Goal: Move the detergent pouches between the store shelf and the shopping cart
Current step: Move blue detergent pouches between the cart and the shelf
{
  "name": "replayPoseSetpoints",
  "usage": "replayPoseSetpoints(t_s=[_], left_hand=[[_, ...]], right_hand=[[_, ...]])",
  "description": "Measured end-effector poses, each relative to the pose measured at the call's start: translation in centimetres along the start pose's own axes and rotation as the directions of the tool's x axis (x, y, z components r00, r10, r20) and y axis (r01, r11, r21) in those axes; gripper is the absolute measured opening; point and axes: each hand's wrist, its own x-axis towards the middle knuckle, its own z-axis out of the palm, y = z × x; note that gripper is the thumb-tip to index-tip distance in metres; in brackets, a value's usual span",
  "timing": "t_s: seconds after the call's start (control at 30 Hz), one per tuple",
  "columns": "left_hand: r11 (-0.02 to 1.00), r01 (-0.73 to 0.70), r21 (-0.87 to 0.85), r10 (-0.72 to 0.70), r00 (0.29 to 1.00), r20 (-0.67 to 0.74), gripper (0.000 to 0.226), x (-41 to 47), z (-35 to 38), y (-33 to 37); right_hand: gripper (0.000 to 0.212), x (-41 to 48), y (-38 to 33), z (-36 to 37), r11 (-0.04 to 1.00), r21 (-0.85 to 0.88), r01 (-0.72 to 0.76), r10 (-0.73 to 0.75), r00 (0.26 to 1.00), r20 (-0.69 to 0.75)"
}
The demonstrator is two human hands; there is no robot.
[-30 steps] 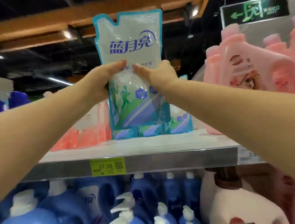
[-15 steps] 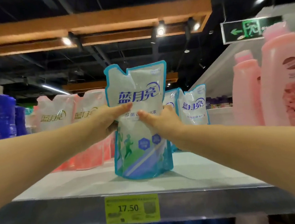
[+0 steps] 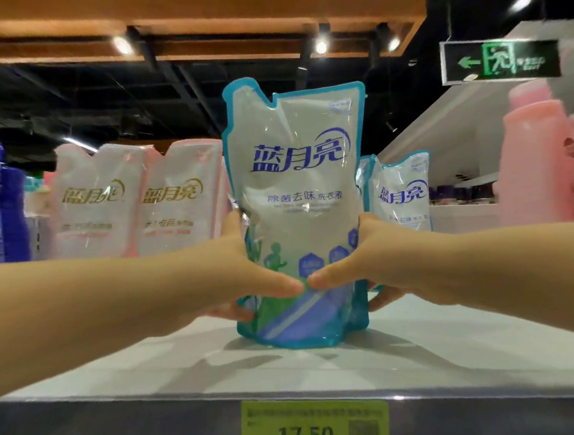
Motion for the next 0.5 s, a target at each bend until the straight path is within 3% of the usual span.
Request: replayPoseSetpoints(t_s=[0.2,0.4,0.5], left_hand=[[0.997,0.027,-0.078,-0.029,0.999,-0.029,0.117,3.6,-0.2,-0.6],[0.993,0.083,-0.086,-0.088,0.994,-0.06,0.103,8.4,-0.2,-1.3],[0.991,0.131,-0.006,-0.131,0.987,-0.097,0.101,10.3,-0.1,-1.4]], right_hand=[[0.058,3.4,-0.7,2.0,0.99,0.121,-0.073,0.076,0.997,-0.018],[0.083,7.7,-0.3,2.6,0.997,0.03,-0.074,0.075,0.997,-0.035],[0.089,9.6,-0.3,2.9,0.994,0.036,-0.103,0.104,0.994,-0.026]])
